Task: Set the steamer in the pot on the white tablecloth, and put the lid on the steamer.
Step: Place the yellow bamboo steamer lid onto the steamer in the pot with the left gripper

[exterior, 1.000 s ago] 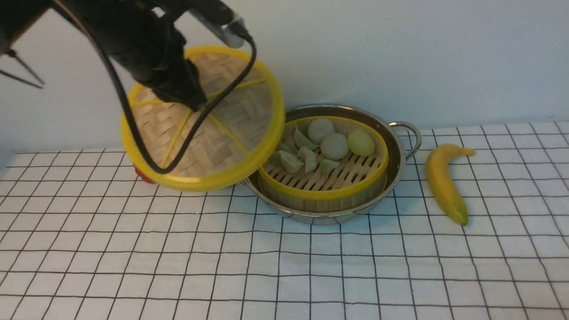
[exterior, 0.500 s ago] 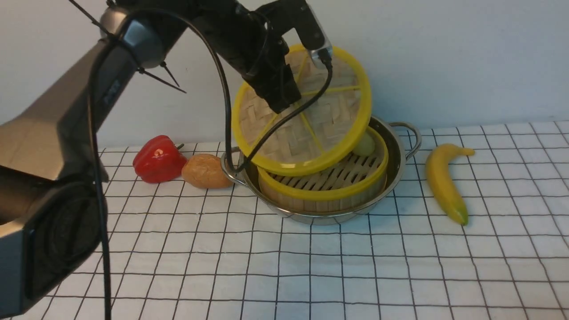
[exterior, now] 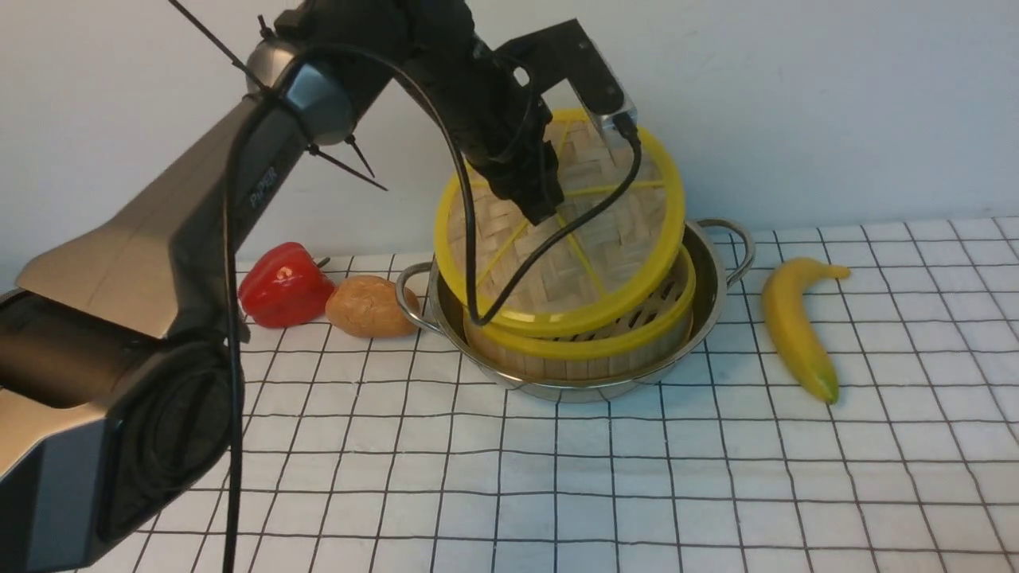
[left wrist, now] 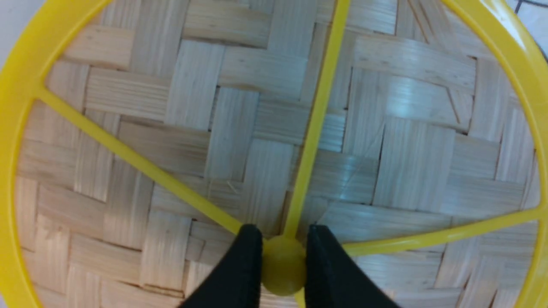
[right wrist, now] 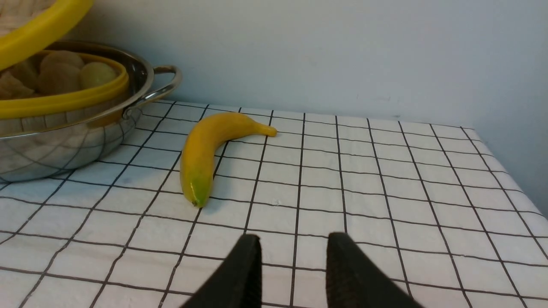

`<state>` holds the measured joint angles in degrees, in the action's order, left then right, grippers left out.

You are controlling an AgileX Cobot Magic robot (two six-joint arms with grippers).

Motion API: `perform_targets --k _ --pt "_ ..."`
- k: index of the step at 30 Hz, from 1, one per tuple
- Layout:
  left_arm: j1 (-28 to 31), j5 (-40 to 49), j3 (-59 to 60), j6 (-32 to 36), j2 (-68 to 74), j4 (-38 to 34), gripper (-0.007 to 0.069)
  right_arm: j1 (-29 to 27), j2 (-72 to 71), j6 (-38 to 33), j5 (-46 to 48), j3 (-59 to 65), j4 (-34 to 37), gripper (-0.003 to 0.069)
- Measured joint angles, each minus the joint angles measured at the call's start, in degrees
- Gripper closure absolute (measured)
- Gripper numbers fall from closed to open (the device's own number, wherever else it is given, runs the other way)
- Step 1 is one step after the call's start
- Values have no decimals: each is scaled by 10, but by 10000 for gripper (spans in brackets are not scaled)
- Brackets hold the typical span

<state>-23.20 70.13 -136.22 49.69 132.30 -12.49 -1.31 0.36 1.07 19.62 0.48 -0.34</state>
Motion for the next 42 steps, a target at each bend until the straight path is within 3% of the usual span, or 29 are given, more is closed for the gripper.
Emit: perform_targets --k 12,26,35,42 --pt "-14 2 0 -111 0 40 508 0 0 0 0 0 0 419" --pt "-14 2 0 -122 22 29 508 0 0 0 0 0 0 419" --pt "-14 2 0 -99 32 25 508 0 0 0 0 0 0 419" --pt "-14 2 0 -12 46 23 508 0 0 0 0 0 0 419"
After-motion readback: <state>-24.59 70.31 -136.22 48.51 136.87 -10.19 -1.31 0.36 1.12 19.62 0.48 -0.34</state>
